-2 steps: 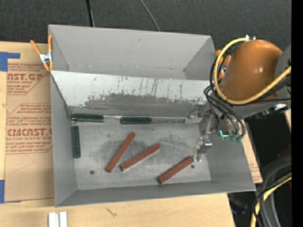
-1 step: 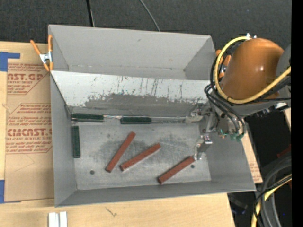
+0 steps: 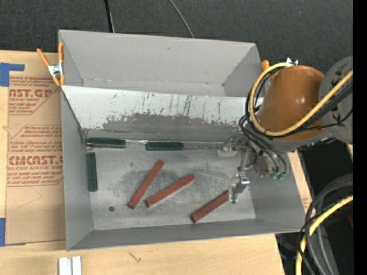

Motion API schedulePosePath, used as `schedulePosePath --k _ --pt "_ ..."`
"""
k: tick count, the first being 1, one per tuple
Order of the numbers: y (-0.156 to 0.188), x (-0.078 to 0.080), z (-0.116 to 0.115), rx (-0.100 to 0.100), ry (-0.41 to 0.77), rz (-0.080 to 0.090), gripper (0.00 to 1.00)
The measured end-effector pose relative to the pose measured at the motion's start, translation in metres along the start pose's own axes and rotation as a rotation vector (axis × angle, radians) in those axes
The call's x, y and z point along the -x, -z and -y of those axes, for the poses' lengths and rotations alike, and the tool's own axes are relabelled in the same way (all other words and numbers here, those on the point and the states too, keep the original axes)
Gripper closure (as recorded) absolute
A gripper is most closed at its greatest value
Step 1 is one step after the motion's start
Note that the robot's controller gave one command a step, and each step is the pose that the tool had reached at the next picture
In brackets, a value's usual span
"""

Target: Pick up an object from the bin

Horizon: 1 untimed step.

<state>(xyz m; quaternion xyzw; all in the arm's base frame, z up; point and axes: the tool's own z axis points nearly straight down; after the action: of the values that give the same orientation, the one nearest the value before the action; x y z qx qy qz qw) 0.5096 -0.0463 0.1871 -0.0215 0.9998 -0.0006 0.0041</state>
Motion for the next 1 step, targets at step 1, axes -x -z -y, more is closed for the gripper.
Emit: schedulePosePath --k 1 --pt "-0.1114 -0.0234 0.0299 0.001 -0.047 -0.005 1.0"
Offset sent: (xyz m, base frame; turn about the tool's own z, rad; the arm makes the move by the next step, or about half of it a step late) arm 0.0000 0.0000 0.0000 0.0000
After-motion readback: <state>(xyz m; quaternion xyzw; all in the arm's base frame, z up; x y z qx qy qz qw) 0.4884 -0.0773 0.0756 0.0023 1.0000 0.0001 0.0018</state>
